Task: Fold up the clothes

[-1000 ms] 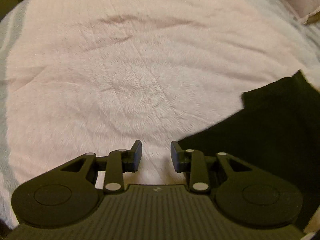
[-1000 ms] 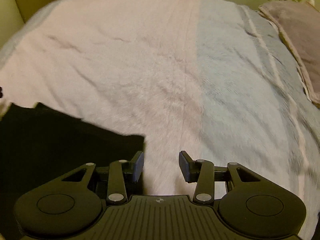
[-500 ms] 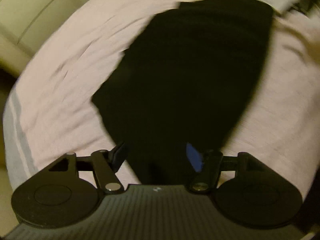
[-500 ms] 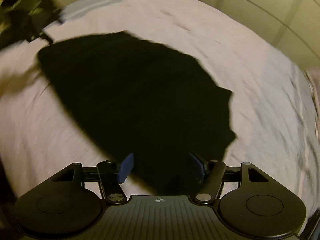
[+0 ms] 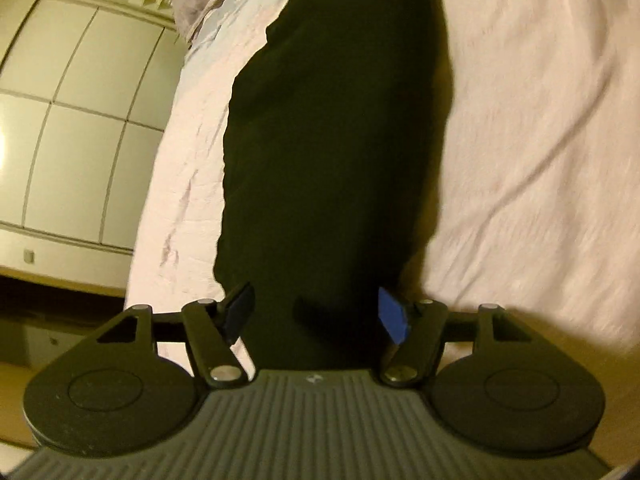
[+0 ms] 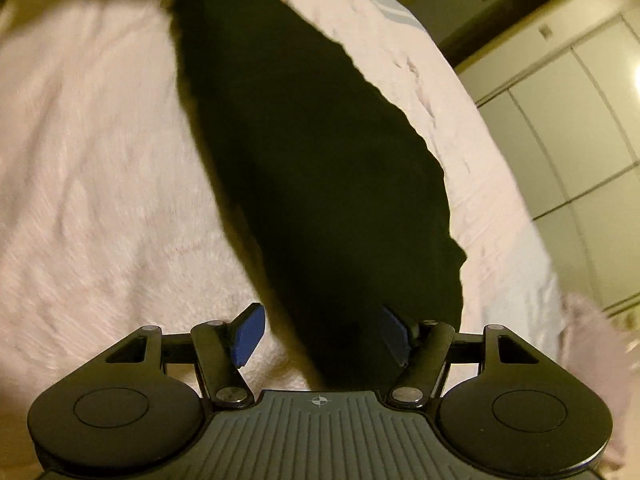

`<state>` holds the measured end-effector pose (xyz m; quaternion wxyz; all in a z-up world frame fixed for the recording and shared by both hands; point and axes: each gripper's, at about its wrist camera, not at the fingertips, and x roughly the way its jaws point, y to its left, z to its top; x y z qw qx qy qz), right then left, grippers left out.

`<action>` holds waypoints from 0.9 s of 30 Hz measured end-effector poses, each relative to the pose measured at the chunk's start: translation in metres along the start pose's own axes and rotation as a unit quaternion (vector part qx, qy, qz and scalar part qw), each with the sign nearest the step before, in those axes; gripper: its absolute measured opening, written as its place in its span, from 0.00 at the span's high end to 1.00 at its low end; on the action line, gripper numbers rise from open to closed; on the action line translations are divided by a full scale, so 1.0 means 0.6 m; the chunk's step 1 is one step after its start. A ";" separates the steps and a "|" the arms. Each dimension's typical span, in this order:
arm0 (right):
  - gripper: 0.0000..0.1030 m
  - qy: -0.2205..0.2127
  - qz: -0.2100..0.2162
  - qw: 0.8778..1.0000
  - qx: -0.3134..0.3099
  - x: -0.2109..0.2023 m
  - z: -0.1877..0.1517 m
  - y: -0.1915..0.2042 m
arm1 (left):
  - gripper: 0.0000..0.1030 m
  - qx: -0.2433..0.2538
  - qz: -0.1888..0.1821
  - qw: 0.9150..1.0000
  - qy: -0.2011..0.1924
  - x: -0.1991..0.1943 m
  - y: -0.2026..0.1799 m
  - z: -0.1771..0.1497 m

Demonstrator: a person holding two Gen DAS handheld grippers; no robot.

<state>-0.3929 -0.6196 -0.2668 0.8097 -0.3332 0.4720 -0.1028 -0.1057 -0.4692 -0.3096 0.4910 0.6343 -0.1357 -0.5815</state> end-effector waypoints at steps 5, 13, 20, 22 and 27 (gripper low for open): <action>0.36 0.002 -0.073 0.997 0.006 0.049 -0.018 0.037 | 0.38 -0.014 0.029 0.999 -0.026 0.004 -0.022 -0.036; 0.35 -0.055 -0.130 0.990 0.027 0.064 -0.056 0.048 | 0.43 -0.089 0.057 0.994 -0.042 0.012 -0.027 -0.044; 0.35 -0.089 -0.162 0.982 0.031 0.064 -0.065 0.050 | 0.54 -0.114 0.090 0.988 -0.059 0.009 -0.055 -0.047; 0.35 -0.094 -0.173 0.980 0.032 0.059 -0.067 0.059 | 0.57 -0.123 0.101 0.986 -0.058 0.005 -0.062 -0.047; 0.36 -0.103 -0.185 0.977 0.016 0.020 -0.063 0.074 | 0.60 -0.135 0.107 0.984 -0.048 -0.030 -0.072 -0.040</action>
